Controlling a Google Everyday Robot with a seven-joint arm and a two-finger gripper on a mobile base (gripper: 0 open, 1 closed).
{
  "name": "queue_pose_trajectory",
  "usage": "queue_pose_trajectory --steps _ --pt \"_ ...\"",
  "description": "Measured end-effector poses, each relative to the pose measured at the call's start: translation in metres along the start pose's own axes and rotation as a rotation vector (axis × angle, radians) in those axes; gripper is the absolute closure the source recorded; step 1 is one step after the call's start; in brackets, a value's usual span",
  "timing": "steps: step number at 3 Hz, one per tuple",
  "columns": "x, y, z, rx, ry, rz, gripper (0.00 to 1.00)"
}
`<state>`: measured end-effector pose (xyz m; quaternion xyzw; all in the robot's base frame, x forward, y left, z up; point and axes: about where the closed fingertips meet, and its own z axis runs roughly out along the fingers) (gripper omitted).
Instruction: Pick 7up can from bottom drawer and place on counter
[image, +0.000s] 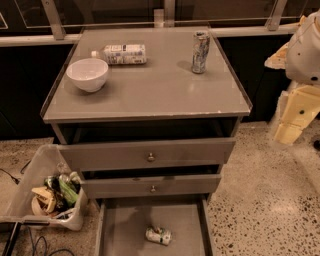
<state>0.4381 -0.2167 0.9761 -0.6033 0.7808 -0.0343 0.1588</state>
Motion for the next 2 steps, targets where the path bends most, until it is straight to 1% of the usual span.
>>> queue_pose_trajectory --steps 1,2 --pt "0.000 0.000 0.000 0.000 0.000 0.000 0.00" --pt "0.009 0.015 0.038 -0.022 -0.067 0.034 0.00"
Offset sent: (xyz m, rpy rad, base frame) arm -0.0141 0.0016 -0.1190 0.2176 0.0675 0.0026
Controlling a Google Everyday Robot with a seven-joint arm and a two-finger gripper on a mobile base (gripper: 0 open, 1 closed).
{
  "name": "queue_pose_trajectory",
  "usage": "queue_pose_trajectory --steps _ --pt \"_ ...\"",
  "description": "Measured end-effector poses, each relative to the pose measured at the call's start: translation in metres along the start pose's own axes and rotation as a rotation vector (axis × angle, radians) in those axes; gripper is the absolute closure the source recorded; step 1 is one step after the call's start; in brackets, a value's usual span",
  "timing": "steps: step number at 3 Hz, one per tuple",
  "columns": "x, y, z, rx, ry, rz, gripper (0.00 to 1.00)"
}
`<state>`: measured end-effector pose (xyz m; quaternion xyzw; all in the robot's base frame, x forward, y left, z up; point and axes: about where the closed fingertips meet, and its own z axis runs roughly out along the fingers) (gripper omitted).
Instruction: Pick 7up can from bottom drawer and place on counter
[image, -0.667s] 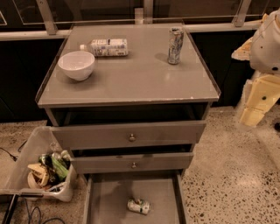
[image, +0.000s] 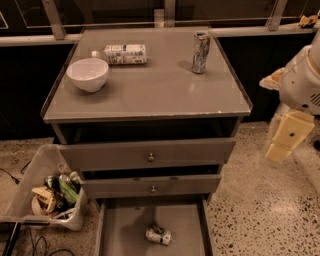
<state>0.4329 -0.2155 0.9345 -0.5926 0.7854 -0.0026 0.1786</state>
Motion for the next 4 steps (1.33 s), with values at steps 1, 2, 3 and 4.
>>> queue_pose_trajectory --steps 1,2,3,4 --pt "0.000 0.000 -0.001 0.000 0.000 -0.001 0.00" --pt "0.000 0.011 0.014 -0.019 -0.049 0.008 0.00" --pt "-0.001 0.038 0.057 -0.062 -0.156 0.018 0.00" --pt "0.003 0.072 0.119 -0.085 -0.237 0.018 0.00"
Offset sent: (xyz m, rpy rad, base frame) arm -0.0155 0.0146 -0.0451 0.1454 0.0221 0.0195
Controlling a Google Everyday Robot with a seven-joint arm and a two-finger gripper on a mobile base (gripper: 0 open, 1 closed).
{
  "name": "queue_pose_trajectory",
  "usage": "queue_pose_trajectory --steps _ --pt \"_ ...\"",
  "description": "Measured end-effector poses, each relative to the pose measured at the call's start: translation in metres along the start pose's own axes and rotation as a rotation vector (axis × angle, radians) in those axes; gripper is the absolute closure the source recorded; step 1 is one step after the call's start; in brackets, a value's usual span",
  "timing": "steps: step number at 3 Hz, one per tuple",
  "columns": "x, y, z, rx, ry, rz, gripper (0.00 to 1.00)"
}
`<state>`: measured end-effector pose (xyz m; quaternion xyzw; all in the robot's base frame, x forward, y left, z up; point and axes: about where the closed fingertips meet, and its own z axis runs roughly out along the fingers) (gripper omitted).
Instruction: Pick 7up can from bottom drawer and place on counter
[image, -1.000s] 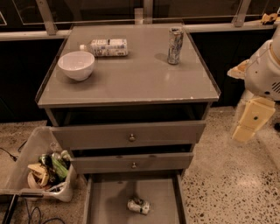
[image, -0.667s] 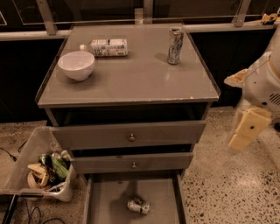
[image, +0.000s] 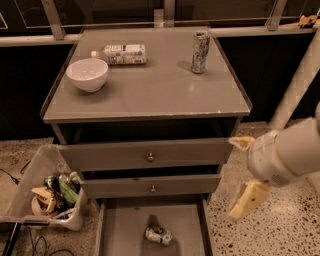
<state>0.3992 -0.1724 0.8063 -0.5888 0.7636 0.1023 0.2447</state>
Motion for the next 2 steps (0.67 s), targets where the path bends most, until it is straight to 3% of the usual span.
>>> queue_pose_trajectory --steps 1,2 --pt "0.030 0.020 0.069 -0.027 0.008 0.022 0.00" --pt "0.060 0.014 0.106 -0.002 0.093 0.070 0.00"
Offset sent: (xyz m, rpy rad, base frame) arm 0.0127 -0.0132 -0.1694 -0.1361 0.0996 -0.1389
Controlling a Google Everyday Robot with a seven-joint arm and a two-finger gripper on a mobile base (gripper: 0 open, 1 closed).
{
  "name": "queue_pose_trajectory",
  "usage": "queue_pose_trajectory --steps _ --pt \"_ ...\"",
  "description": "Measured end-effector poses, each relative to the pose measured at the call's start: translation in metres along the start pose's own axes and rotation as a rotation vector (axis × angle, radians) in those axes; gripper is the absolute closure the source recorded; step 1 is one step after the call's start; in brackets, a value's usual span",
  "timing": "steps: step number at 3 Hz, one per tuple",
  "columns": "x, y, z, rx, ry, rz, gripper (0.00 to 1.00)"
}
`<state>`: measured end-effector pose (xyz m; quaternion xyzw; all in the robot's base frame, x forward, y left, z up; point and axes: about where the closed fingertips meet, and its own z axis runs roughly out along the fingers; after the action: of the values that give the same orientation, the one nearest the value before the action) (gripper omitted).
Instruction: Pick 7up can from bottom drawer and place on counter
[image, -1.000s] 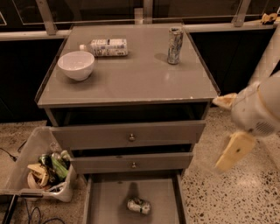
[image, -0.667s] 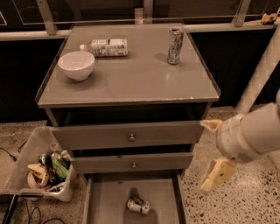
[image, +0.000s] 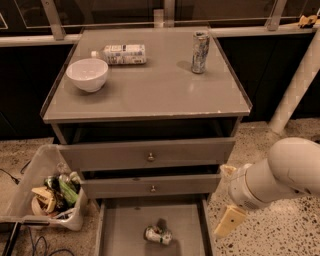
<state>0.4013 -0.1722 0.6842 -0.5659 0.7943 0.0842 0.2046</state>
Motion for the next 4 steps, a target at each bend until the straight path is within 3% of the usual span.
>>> queue_pose_trajectory --steps 1,2,4 --pt "-0.002 0.007 0.001 0.002 0.001 -0.024 0.00" --pt "-0.001 0.010 0.030 -0.007 -0.046 -0.019 0.00" --pt "0.007 0.005 0.134 -0.002 -0.186 -0.023 0.00"
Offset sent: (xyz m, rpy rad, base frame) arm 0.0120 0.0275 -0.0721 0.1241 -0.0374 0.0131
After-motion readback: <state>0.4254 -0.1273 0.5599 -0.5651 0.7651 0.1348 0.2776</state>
